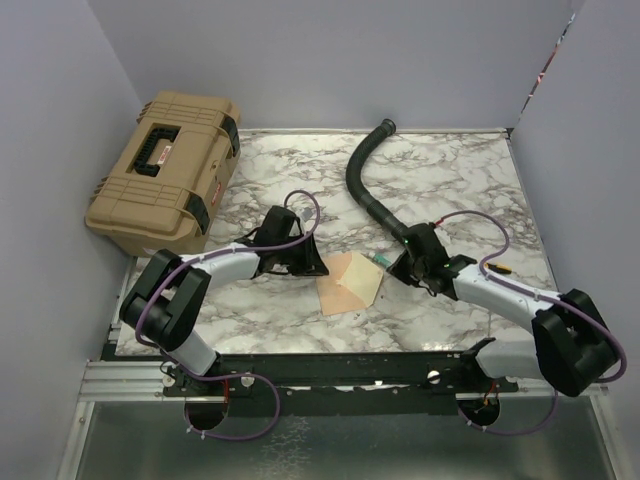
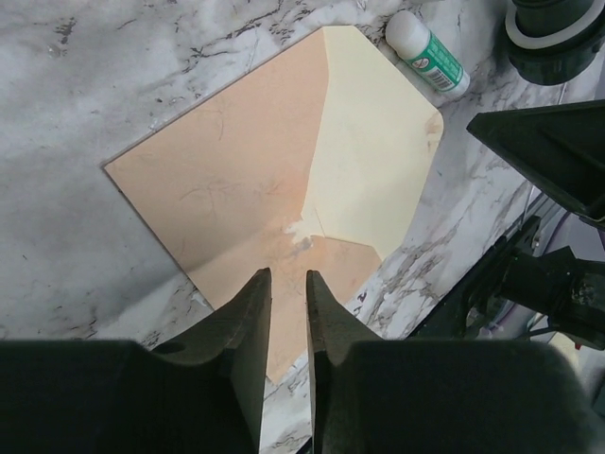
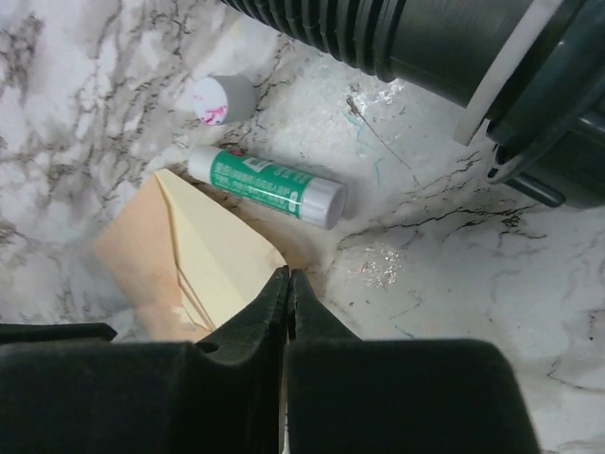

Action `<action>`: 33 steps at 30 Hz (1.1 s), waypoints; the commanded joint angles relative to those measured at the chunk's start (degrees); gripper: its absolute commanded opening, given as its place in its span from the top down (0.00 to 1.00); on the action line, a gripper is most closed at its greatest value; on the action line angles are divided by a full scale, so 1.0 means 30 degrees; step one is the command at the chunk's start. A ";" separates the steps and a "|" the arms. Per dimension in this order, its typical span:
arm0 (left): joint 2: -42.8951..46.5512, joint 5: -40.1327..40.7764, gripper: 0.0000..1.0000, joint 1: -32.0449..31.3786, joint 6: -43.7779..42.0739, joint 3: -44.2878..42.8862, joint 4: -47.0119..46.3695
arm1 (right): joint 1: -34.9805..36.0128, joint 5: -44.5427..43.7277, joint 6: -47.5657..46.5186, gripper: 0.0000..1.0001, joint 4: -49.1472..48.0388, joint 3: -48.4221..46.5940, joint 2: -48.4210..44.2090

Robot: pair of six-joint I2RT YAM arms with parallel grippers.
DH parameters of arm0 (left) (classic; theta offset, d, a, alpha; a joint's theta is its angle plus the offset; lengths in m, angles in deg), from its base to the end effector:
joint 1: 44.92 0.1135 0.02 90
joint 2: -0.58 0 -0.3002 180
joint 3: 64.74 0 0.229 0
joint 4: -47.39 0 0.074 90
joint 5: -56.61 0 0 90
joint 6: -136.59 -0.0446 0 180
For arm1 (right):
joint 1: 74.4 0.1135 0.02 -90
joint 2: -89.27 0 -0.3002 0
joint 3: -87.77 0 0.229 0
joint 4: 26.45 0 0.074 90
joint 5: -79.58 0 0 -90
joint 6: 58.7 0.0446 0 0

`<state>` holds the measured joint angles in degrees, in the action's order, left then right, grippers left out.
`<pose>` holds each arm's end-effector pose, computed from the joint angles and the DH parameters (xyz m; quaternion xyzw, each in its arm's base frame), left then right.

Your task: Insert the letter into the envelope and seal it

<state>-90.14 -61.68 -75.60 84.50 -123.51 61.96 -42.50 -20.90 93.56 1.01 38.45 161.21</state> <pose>0.2438 -0.1692 0.2103 0.0335 0.9046 -0.3899 0.1688 0.1859 0.1062 0.2204 0.2752 0.8952 0.1905 0.2944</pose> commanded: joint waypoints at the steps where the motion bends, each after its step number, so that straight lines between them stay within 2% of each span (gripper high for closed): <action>1: -0.0222 0.1522 0.81 -0.0367 -0.0523 0.0270 0.0371 | 0.0119 0.1178 -0.0809 0.98 -0.0784 0.0170 0.1503; 9: -0.0972 0.3326 0.89 -0.0889 -0.1153 0.0169 0.1625 | 0.0118 0.1452 -0.1367 0.99 -0.1585 0.0344 0.2584; 13: -0.1694 0.3899 0.94 -0.0938 -0.1362 -0.0011 0.2056 | 0.0119 0.2622 -0.2135 0.99 -0.2545 0.0347 0.3754; 16: -0.2217 0.4497 0.97 -0.0922 -0.1783 -0.0542 0.3026 | 0.0093 0.4254 -0.2383 0.99 -0.4478 0.0943 0.4090; 23: -0.2714 0.5072 0.99 -0.0935 -0.1790 -0.0780 0.3843 | 0.0115 0.7726 -0.2654 0.97 -0.9161 0.2392 0.3682; 33: -0.2822 0.5127 1.00 -0.0932 -0.1563 -0.0607 0.3842 | 0.0113 0.9516 -0.3765 0.92 -1.0375 0.1506 0.5957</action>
<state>-95.49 -52.87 -78.07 81.44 -126.96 68.62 -42.50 4.30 84.81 -27.32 44.51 176.59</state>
